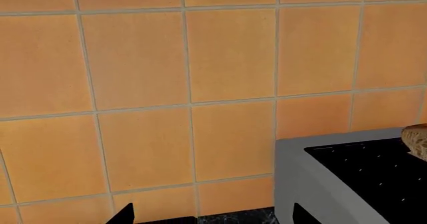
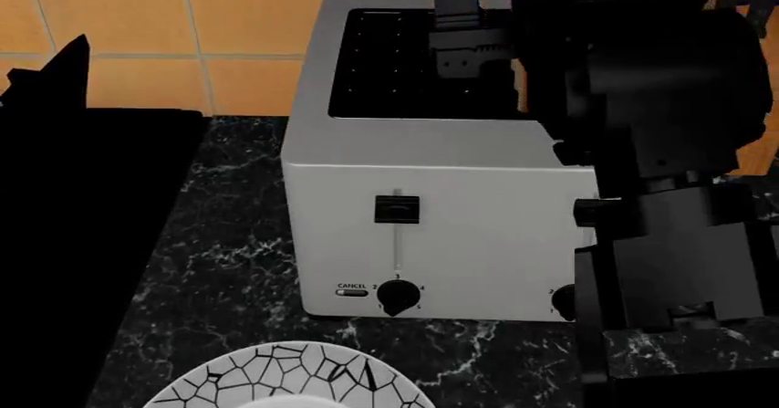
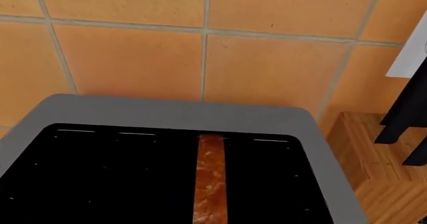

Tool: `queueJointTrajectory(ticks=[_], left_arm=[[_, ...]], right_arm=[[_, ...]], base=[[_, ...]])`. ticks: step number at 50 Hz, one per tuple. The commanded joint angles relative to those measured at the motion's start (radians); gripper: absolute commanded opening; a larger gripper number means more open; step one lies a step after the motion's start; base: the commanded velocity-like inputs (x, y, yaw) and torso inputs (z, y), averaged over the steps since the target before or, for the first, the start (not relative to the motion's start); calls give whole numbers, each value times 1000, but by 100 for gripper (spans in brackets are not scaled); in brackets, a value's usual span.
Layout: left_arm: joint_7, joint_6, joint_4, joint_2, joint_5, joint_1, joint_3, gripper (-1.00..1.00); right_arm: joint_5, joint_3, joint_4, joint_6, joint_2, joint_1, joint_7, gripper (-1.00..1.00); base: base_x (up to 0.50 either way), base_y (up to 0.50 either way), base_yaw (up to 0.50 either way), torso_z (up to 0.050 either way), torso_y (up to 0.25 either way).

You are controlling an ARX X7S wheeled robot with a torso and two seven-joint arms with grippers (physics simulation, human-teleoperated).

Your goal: Place the toasted item on a plate.

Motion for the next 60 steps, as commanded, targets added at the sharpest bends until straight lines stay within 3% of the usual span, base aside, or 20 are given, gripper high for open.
queueJointTrajectory(ticks=[1,18,19,35,60], left_arm=[[1,11,-3,-9,0,9,4,100],[1,27,-6,-19,0,26,10,100],[0,27,-6,-19,0,26,11,100],[-12,16,3,-15,-15,22,11,100],[-11,33,-6,-20,-23,18,16,100]], right_arm=[[-15,-14,103,-82,-18,6,-26,100],[-26,-29,199,-147,-40,18,-51,100],[-25,-29,190,-143,-38,16,-48,-100],[-14,-35,122,-96,-27,21,-31,-100],[-29,-59,176,-84,-44,174,-35,-100]], base=[[0,0,0,0,0],[0,0,0,0,0],[0,0,0,0,0],[-1,0,0,0,0],[0,0,0,0,1]])
